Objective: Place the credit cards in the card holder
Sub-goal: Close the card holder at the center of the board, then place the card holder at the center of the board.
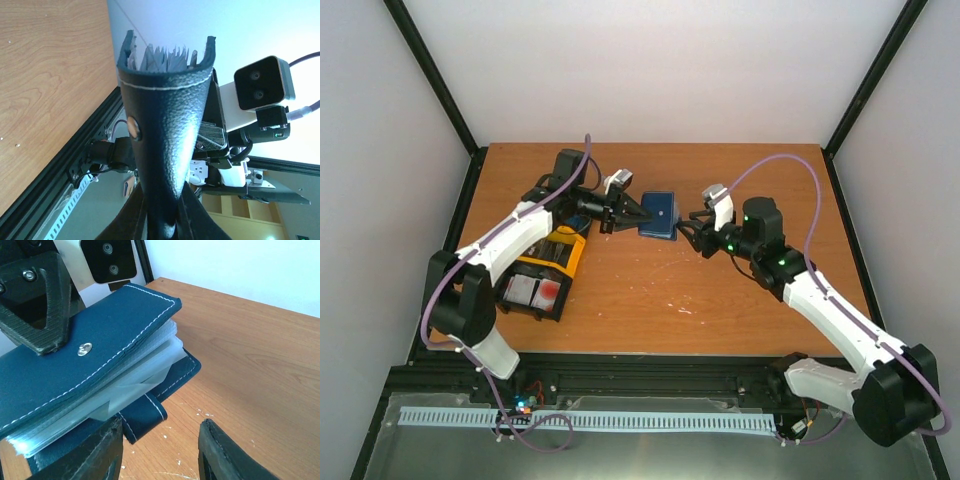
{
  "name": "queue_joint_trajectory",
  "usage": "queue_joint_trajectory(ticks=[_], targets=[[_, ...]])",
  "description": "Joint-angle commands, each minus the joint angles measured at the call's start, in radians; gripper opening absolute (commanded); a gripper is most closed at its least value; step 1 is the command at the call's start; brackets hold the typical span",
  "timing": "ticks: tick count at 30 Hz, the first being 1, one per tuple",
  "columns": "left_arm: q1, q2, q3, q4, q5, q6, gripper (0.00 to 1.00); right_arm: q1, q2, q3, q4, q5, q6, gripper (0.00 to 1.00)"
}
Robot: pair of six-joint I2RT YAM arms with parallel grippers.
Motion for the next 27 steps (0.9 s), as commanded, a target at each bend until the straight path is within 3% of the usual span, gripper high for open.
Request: queue_joint_trajectory(ticks=[1, 17, 22, 27], targets=[[-0.003, -0.044, 0.005, 0.028, 0.043, -0.008, 0.01, 0.033, 0.034, 0.043, 0.015, 0.039, -0.015, 0.41], [-0.004, -0.106, -0.037, 0.261, 0.113, -0.207, 0.01, 0.153, 0.12, 0.039, 0.099, 0.218, -0.126, 0.4], [-0.003, -0.108, -0.045, 0.224, 0.097, -0.173, 0.01, 0.153, 0.089, 0.027, 0.186, 0.375, -0.023, 0.41], [-0.003, -0.087, -0.014, 0.062, 0.036, -0.009, 0.01, 0.14, 0.096, 0.046, 0.045, 0.612, 0.195, 0.36]])
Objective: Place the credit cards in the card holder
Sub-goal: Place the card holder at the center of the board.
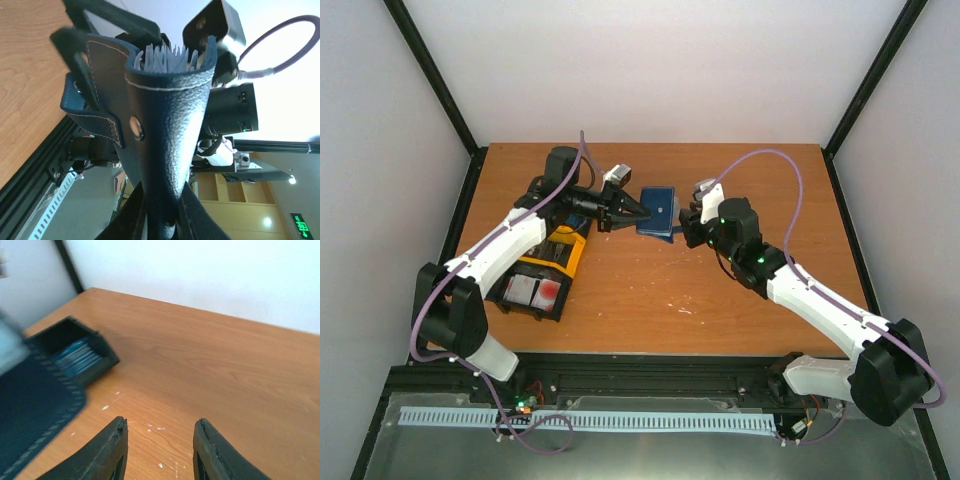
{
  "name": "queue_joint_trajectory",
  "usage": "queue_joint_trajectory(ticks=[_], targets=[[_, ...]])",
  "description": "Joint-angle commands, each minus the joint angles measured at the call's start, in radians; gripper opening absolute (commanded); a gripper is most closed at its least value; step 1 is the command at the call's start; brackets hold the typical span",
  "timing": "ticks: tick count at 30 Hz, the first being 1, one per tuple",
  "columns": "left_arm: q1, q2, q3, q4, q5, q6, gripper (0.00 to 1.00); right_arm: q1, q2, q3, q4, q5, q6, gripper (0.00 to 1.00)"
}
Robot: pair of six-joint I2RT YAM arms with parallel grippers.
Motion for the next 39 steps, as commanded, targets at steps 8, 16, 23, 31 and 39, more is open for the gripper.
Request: queue_joint_trajectory(ticks=[8, 16, 23, 31, 39], targets=[[-0.045, 0.081, -0.037, -0.288, -0.301, 0.416, 0.01, -0.069, -0.146, -0.072, -0.267, 0.115, 0.543, 0.5], [-0.162, 0.349, 0.033, -0.152, -0.449, 0.506, 0.01, -0.178, -0.181, -0.266, -0.279, -0.195, 0.811, 0.55], [-0.196, 0.487, 0.064, -0.157, -0.491, 0.51, 0.02, -0.186, -0.095, -0.204, -0.448, -0.14, 0.743, 0.55], [-0.196, 0.496, 0.015, -0.223, -0.615, 0.53, 0.22, -0.187, 0.084, -0.111, -0.473, -0.157, 0.661, 0.52], [-0.196, 0.513, 0.046, -0.296, -0.663, 0.548, 0.45, -0.181, 0.258, 0.053, -0.532, -0.183, 0.531, 0.52]])
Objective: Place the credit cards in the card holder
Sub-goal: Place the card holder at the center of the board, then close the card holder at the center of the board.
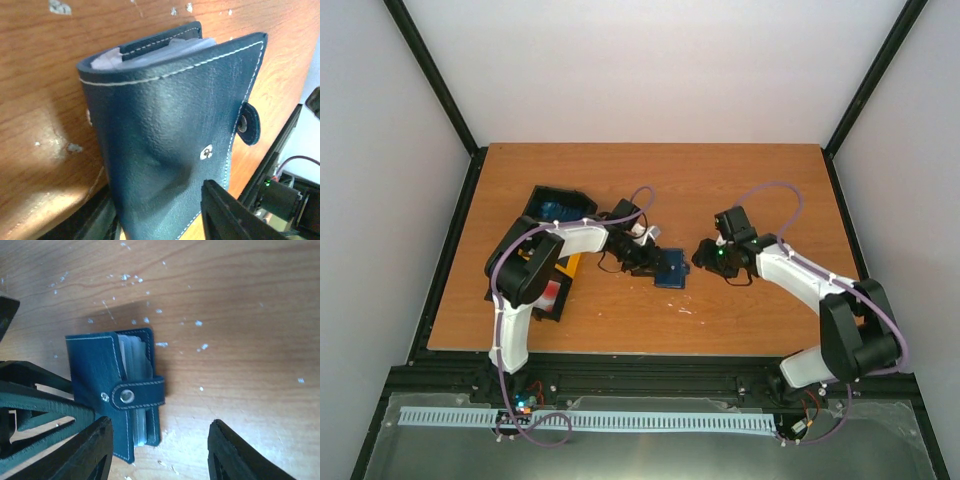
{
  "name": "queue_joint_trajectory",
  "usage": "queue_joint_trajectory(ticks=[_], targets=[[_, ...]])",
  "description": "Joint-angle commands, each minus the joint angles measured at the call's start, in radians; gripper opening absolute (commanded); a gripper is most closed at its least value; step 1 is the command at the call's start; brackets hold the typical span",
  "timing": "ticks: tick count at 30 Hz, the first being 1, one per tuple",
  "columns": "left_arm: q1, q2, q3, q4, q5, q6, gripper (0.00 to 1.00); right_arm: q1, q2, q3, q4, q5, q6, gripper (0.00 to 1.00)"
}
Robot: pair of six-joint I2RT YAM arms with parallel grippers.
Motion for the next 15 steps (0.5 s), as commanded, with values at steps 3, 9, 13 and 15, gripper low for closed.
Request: queue_joint_trajectory(ticks=[3, 9, 13, 15], targets=[[-0.005, -0.039, 0.014, -0.086, -0.143, 0.04, 0.55, 0.0, 0.065, 0.074, -0.015, -0.036, -0.06, 0.43], [-0.005, -0.054, -0.024, -0.084, -0.207, 0.031, 0.53, 0.055, 0.159, 0.194, -0.087, 0.011, -0.111, 0.45], [-0.006, -0.042, -0.03, -0.088, -0.233, -0.015, 0.49, 0.128, 0.25, 0.304, -0.229, 0.186, -0.077, 0.46], [-0.006, -0.04, -0.04, -0.071, -0.223, -0.031, 0.49, 0.153, 0.277, 0.332, -0.255, 0.218, -0.051, 0.46]])
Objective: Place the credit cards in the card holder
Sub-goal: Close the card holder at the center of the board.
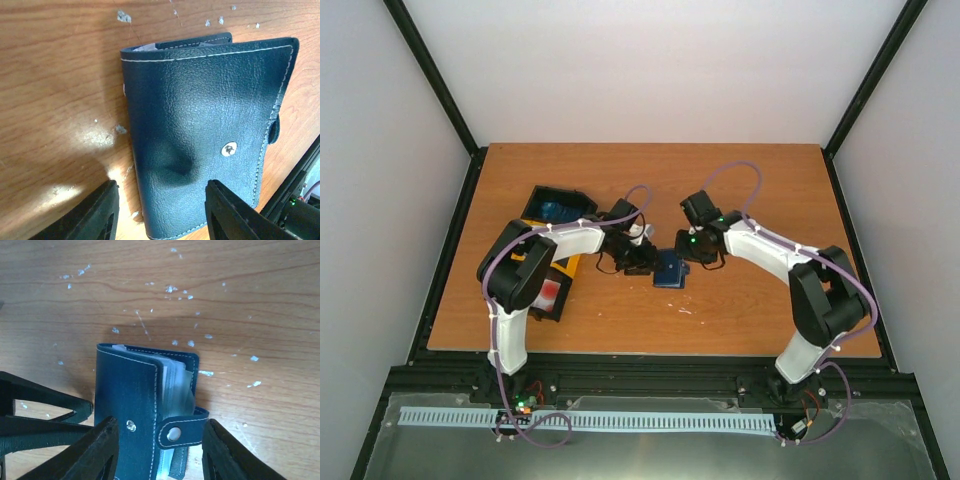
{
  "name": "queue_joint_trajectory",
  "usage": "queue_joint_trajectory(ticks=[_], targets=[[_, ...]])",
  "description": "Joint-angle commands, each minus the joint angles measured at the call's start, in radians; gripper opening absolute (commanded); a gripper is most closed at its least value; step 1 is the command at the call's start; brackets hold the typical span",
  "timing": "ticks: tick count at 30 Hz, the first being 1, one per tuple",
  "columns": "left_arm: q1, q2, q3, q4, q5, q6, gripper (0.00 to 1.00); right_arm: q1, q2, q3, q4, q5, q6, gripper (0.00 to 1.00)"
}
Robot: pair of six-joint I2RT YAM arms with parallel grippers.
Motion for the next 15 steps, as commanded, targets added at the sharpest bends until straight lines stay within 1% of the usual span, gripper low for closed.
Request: queue_joint_trajectory(ticks=[1, 4, 5, 6, 11, 15], targets=[[-0.005, 0.031, -0.007, -0.032, -0.073, -0.035, 0.49, 0.058, 0.053, 0.066, -0.131, 0.14, 0.037, 0.46], [-0.006, 0.072, 0.021, -0.071, -0.083, -0.041, 0.47, 0.082, 0.088, 0.101, -0.149, 0.142, 0.053, 0.46], [-0.007, 0.081, 0.031, -0.088, -0.096, -0.046, 0.43, 0.09, 0.098, 0.11, -0.155, 0.144, 0.057, 0.45], [-0.008, 0.088, 0.038, -0.105, -0.115, -0.051, 0.42, 0.094, 0.107, 0.118, -0.163, 0.146, 0.062, 0.44], [-0.009, 0.119, 0.057, -0.149, -0.146, -0.06, 0.41, 0.099, 0.136, 0.117, -0.182, 0.17, 0.089, 0.38], [-0.008, 0.147, 0.069, -0.184, -0.17, -0.066, 0.4, 0.099, 0.14, 0.118, -0.169, 0.184, 0.094, 0.31]])
